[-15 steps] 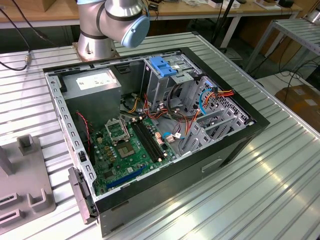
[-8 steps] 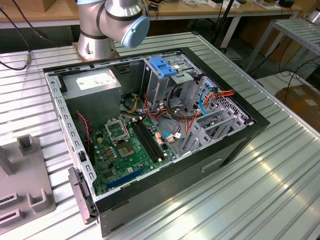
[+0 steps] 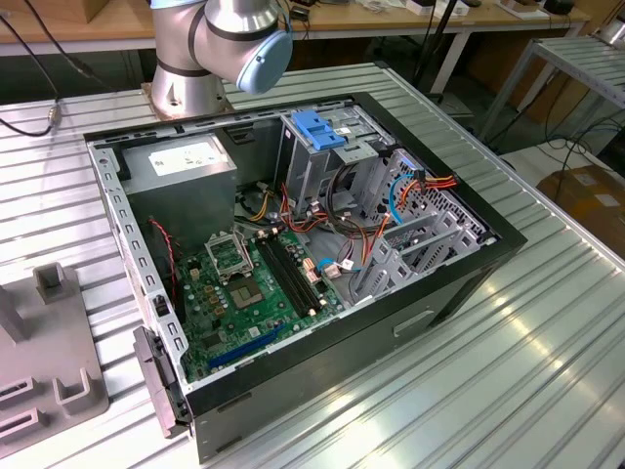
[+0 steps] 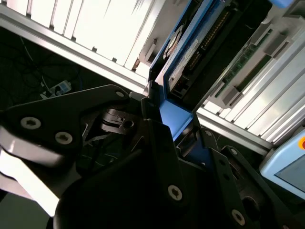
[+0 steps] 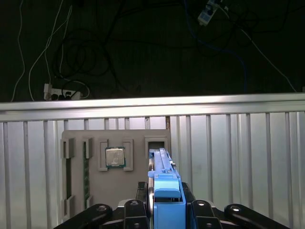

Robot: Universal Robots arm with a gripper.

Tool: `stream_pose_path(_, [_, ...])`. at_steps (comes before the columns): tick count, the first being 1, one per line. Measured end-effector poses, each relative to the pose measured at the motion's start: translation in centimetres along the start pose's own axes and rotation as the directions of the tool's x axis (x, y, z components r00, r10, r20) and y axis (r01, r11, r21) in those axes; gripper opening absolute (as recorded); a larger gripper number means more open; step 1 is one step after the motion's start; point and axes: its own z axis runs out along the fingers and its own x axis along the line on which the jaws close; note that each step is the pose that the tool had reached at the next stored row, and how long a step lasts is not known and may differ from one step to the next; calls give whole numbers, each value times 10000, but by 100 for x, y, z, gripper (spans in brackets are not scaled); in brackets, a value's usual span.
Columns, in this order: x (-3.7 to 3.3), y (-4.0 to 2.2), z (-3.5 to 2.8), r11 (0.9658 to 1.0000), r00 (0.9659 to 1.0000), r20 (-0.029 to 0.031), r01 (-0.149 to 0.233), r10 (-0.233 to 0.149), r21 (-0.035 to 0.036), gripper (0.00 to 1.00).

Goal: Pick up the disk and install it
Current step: 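Pick up the disk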

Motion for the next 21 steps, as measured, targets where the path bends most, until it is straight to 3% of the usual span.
stream_pose_path(21, [0,0,-71,10000,10000,0,0,0,1,37])
